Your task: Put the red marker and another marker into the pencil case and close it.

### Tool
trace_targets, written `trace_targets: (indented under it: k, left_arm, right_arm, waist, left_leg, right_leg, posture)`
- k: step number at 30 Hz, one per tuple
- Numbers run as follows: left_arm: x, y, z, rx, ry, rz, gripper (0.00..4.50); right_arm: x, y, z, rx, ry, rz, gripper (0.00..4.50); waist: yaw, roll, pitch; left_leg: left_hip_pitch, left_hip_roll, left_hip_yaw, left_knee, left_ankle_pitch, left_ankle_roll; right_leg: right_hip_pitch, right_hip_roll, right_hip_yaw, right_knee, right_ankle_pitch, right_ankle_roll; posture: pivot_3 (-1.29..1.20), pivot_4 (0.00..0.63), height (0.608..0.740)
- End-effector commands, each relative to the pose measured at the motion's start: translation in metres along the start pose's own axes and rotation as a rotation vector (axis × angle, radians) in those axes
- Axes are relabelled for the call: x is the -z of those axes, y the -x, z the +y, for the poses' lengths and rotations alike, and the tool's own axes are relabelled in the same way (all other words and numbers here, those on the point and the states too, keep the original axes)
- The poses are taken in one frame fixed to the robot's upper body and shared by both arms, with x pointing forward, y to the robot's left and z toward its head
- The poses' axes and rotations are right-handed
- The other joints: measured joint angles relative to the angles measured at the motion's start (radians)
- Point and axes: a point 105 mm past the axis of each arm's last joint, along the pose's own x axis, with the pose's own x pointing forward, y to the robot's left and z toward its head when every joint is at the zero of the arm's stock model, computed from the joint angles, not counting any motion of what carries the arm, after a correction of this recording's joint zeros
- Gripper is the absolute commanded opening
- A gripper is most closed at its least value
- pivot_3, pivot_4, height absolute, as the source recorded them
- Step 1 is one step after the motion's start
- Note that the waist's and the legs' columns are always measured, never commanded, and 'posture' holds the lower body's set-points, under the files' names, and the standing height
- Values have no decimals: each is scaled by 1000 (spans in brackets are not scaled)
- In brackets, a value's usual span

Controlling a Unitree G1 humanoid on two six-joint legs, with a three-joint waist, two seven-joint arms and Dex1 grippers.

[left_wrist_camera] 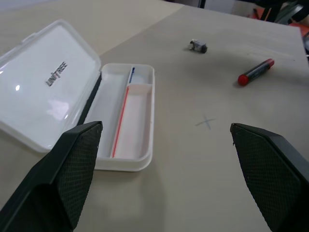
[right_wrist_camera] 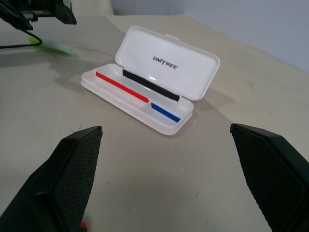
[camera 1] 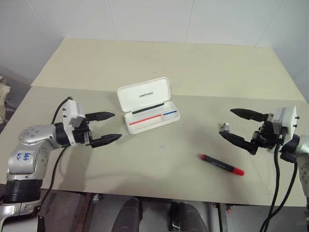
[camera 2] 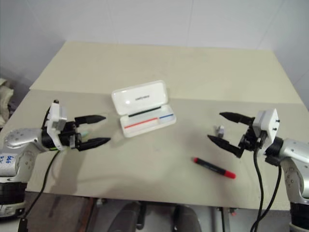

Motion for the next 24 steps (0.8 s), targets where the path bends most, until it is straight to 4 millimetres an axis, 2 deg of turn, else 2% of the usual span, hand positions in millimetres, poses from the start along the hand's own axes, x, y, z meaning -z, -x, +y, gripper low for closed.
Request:
trace_targets:
  k: [1,4,15,18,23,24]
  left_arm:
    - [-13,2,-1,-9,-56,-34,4449]
    - [-17,2,4,-22,-64,-37,4449]
    - [-13,-7,5,25,-81,-16,4449]
    - [-14,-14,6,42,-108,-29,3800]
    - [-12,-22,6,80,-118,-4,2016]
    - [-9,-30,6,84,-122,8,1744]
  right_arm:
    - [-7,-5,1,-7,21,-35,4500]
    - [-6,-8,0,-5,16,-42,4500]
    - [-9,-24,14,-29,0,-68,4500]
    - [-9,-28,13,-34,-1,-86,4500]
    - [-12,-36,21,-48,6,-101,4500]
    - [-14,-35,21,-50,14,-106,4500]
  waist:
    - [1,0,0]
    - [1,0,0]
    - [1,0,0]
    - [1,0,0]
    - [1,0,0]
    - [1,0,0]
  left_leg:
    - [0,1,0,0,0,0]
    - [0,1,0,1,-2,-3]
    - [0,2,3,1,-1,0]
    - [1,2,5,1,-1,0]
    - [1,3,6,1,-1,1]
    - [1,3,7,1,-1,1]
  right_leg:
    - [0,0,0,0,0,-1]
    - [0,1,0,-1,1,-2]
    - [-1,2,2,-1,1,-2]
    - [-2,2,4,0,1,-2]
    - [-2,2,5,0,1,-2]
    - [-3,2,5,0,1,-2]
  posture:
    - [0,150,740]
    - [0,150,740]
    - [0,150,740]
    - [0,150,740]
    - [0,150,740]
    - [0,150,740]
